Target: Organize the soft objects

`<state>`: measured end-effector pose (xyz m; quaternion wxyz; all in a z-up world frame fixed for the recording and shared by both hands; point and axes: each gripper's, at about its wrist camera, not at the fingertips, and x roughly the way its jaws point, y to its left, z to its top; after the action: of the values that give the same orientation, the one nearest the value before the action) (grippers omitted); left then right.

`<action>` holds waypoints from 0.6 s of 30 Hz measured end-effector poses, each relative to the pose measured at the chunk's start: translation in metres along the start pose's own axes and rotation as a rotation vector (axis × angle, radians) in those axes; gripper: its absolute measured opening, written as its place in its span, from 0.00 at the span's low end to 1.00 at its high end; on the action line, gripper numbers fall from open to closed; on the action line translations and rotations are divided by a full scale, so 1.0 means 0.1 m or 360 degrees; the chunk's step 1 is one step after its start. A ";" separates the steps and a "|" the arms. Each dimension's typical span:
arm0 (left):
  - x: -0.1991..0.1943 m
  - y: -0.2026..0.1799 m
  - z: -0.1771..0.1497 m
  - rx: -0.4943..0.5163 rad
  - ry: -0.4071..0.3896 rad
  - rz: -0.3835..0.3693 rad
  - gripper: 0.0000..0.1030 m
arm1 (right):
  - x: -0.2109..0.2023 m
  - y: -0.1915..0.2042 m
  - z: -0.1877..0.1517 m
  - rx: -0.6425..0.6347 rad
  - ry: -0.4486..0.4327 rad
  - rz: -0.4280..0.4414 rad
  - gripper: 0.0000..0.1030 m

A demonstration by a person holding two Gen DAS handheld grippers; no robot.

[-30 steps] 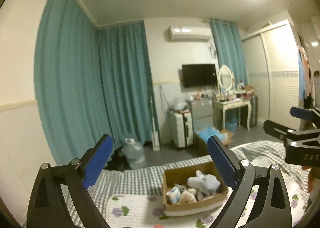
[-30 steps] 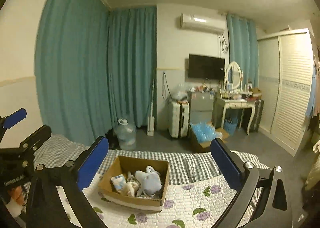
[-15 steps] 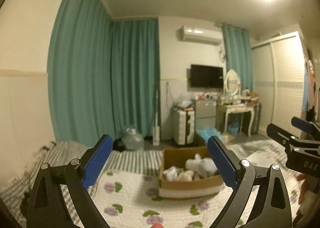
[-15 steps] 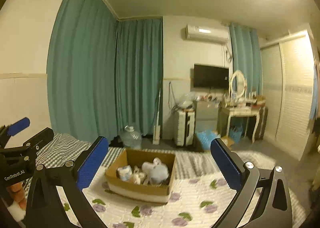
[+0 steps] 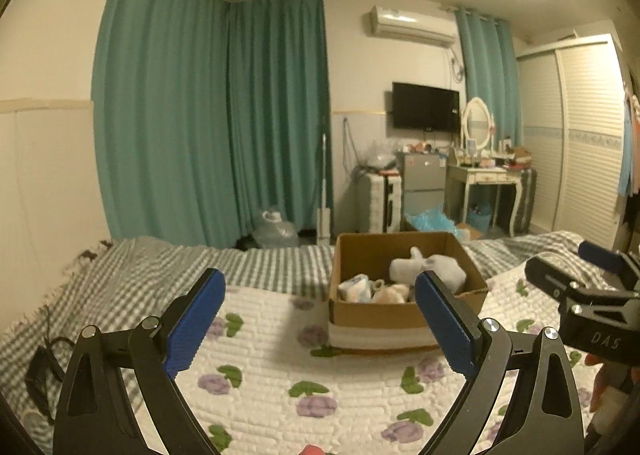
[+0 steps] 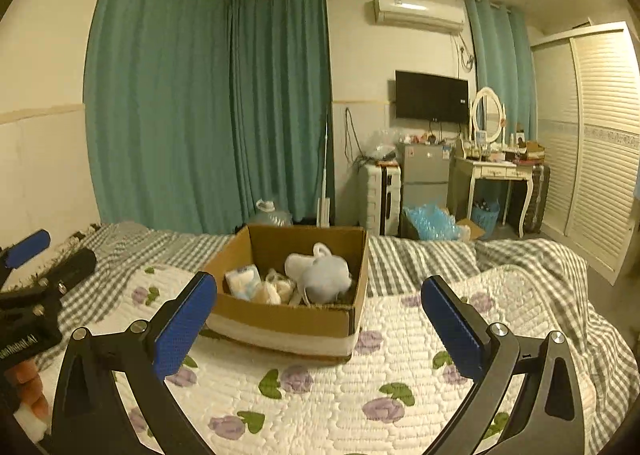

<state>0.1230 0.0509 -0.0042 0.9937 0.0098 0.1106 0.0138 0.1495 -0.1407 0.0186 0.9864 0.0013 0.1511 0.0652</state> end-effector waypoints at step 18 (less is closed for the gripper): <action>0.02 -0.03 -0.05 0.0020 0.0035 -0.0021 0.94 | -0.07 0.04 -0.01 0.0043 -0.0034 0.0029 1.00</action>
<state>0.1237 0.0482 -0.0099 0.9925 0.0151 0.1215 0.0065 0.1424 -0.1373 0.0197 0.9872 0.0167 0.1415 0.0721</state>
